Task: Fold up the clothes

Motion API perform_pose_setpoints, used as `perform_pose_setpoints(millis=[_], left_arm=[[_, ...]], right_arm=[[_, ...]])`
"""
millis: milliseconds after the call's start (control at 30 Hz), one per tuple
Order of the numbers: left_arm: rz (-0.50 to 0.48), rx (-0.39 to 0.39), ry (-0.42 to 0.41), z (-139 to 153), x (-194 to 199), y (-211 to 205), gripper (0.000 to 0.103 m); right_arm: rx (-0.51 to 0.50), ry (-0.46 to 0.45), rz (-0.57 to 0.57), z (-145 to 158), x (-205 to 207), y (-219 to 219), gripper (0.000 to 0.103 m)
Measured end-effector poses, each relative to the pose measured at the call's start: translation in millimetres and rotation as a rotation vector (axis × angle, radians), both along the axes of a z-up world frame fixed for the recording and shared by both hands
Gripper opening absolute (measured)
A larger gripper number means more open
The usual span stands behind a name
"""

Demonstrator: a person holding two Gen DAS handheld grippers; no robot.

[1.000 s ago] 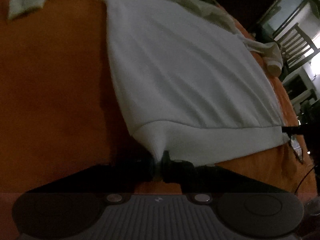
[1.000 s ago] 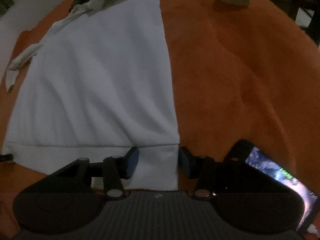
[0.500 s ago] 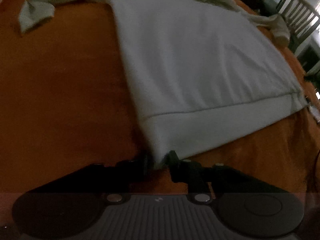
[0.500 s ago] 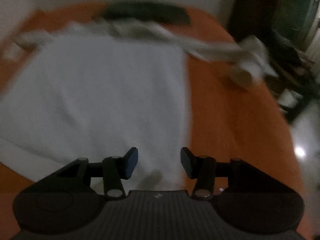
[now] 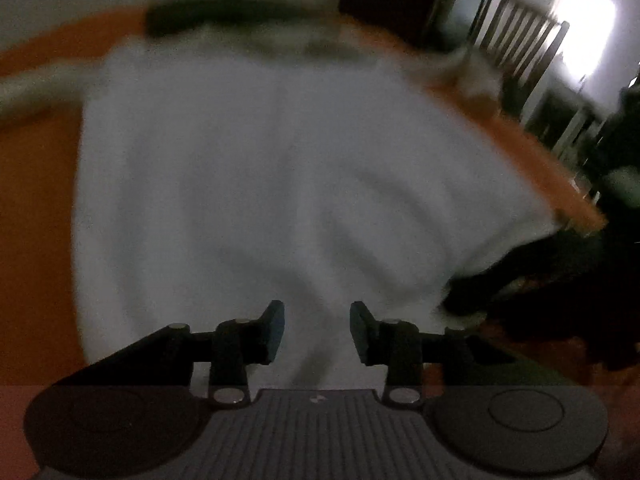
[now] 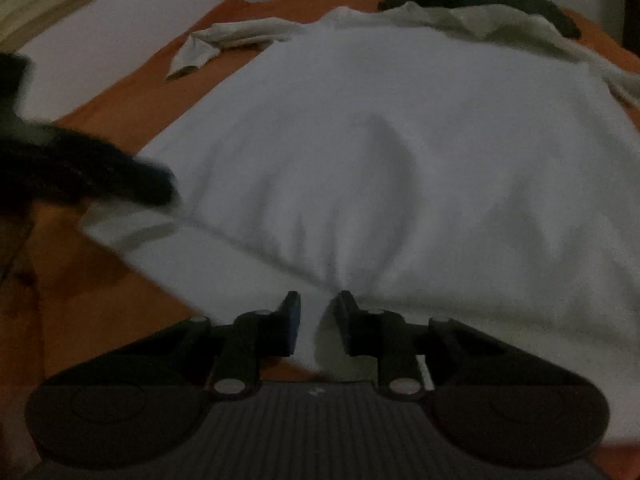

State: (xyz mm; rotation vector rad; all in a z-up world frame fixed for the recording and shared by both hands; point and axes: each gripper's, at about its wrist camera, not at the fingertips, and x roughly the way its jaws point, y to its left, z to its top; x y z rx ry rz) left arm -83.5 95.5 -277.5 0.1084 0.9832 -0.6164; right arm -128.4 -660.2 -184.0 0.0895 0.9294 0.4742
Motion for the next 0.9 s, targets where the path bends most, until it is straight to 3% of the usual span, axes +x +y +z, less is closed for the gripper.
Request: perform_pose_setpoints(millis=[33,167,233,300,367,433,500,567,633,667,700,733,767,867,900], left_arm=[[0.022,0.002,-0.002,-7,-8,10,0.022],[0.108,-0.005,0.032,-16,-34,44,0.020],[0.125,0.030,0.038,-7,-41,52,0.019],[0.117,0.031,-0.011,4,-35,45,0.021],[0.103,0.003,-0.085,15,-21,30,0.028],[0.088,-0.025,-0.159,27,-7,15,0.046],[0.074,-0.052,-0.233,38,7,-1,0.047],[0.072,-0.074,-0.299,46,22,-16,0.047],[0.147,-0.049,-0.309,28,38,-30,0.048],[0.155,-0.036,-0.312,20,34,-23,0.051],[0.163,-0.024,-0.316,13,31,-15,0.066],[0.172,-0.011,-0.319,5,27,-8,0.083],[0.180,0.002,-0.323,-2,23,0,0.083],[0.205,0.039,-0.334,-25,13,22,0.084],[0.213,0.052,-0.337,-33,9,30,0.084]], right_arm=[[0.003,0.010,0.008,-1,-4,-2,0.024],[-0.009,0.029,0.049,4,-24,-5,0.023],[-0.031,-0.003,0.100,20,-30,-9,0.023],[-0.034,-0.096,0.070,42,-31,-24,0.025],[-0.071,-0.171,-0.029,53,-23,-40,0.028],[-0.132,-0.229,-0.150,54,-7,-52,0.030],[-0.162,-0.234,-0.210,47,11,-56,0.035],[-0.095,-0.217,-0.248,39,27,-52,0.035],[-0.028,-0.203,-0.284,31,42,-48,0.036],[0.006,-0.234,-0.286,27,39,-51,0.043],[0.034,-0.264,-0.289,23,37,-53,0.057],[-0.001,-0.282,-0.305,16,34,-58,0.063],[-0.037,-0.299,-0.321,10,30,-62,0.072],[-0.128,-0.299,-0.431,-14,15,-99,0.073],[-0.111,-0.292,-0.458,-20,8,-115,0.072]])
